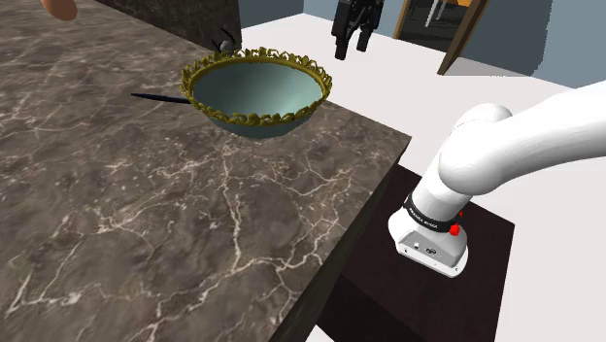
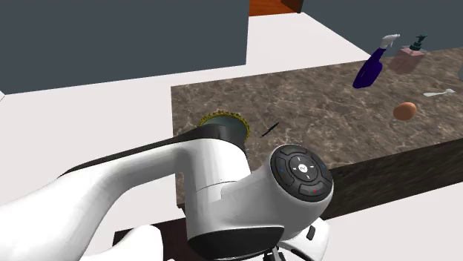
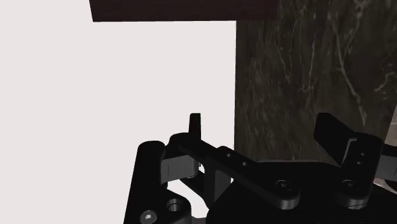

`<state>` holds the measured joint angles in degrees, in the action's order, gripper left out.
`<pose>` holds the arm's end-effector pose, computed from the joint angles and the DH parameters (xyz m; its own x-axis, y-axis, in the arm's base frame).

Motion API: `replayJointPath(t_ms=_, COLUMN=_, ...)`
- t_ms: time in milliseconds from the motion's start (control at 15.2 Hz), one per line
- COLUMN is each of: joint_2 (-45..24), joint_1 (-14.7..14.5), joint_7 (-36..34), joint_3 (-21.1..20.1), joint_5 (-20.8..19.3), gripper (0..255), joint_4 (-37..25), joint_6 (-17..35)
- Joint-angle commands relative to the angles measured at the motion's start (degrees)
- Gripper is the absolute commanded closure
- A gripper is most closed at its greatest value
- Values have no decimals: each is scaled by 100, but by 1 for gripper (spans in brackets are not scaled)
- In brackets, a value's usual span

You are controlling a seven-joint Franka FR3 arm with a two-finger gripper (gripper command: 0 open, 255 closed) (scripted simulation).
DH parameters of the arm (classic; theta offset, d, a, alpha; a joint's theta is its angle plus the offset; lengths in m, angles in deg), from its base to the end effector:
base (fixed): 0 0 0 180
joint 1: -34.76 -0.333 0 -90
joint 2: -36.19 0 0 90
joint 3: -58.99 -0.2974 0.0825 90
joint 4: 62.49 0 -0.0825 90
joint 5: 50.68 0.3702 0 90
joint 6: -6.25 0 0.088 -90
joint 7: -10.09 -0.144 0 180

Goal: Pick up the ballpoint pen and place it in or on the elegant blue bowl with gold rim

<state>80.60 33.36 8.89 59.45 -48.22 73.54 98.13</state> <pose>0.3117 0.0108 0.5317 1.0000 -0.0037 0.0035 -0.0035 -0.9988 -0.0486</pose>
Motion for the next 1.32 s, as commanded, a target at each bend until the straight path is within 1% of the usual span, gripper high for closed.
replayJointPath(t_ms=0, joint_2=0, joint_1=0, joint_7=0, joint_3=0, joint_5=0, gripper=0, joint_4=0, joint_6=0)
replayJointPath(t_ms=330, joint_2=-725, joint_1=-332, joint_7=-69, joint_3=-426, joint_5=196, gripper=0, joint_4=-496, joint_6=295)
replayJointPath(t_ms=660, joint_2=-1466, joint_1=-608, joint_7=-144, joint_3=-849, joint_5=292, gripper=0, joint_4=-1089, joint_6=511)
replayJointPath(t_ms=990, joint_2=-2223, joint_1=-844, joint_7=-241, joint_3=-1275, joint_5=276, gripper=0, joint_4=-1774, joint_6=646)
replayJointPath(t_ms=1254, joint_2=-2847, joint_1=-1019, joint_7=-344, joint_3=-1621, joint_5=174, gripper=0, joint_4=-2388, joint_6=694)
